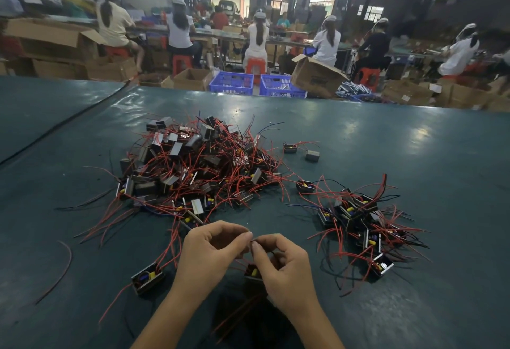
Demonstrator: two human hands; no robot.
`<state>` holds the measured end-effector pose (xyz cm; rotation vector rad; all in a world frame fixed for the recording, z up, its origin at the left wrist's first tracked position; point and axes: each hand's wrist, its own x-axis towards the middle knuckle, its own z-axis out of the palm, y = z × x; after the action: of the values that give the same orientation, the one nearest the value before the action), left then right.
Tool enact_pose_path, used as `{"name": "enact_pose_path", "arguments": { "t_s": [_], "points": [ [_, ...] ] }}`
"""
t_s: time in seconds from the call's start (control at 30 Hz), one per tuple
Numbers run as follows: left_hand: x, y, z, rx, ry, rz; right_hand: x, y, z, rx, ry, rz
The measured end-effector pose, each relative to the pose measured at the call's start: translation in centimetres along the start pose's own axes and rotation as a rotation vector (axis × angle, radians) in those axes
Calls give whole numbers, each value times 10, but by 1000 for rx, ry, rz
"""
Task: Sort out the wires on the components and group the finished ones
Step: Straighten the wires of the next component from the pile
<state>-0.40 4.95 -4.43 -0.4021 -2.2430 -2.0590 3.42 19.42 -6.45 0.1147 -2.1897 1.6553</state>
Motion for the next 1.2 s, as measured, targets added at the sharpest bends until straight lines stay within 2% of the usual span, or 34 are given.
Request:
{"name": "enact_pose_path", "arguments": {
  "t_s": [0.17, 0.27, 0.43, 0.7, 0.83, 0.93, 1.0, 1.07, 1.13, 1.2],
  "points": [
    [1, -3, 1, -43, 27, -83, 0, 3, 2, -105, 16, -74],
    [1, -3, 2, 0, 47, -59, -1, 5, 2, -166, 28, -85],
    [-5, -2, 3, 160, 44, 224, -1, 4, 0, -139, 57, -83],
    [3, -1, -10, 212, -177, 366, 1, -3, -4, 164, 20, 42],
    [3, -4, -9, 375, -146, 529, 3, -1, -7, 169, -8, 48],
    [4, -7, -12, 433, -157, 580, 2, -1, -6, 119, -38, 24],
    [4, -7, -15, 440, -181, 557, 2, 1, -5, 18, -30, -43],
    [4, -4, -18, 433, -185, 449, 2, 2, -6, -89, -31, -114],
    [4, 1, -20, 391, -210, 184, 2, 3, -7, -185, -40, -190],
    [6, 6, -21, 225, -261, -162, 2, 3, -7, -274, -46, -279]
  ]
}}
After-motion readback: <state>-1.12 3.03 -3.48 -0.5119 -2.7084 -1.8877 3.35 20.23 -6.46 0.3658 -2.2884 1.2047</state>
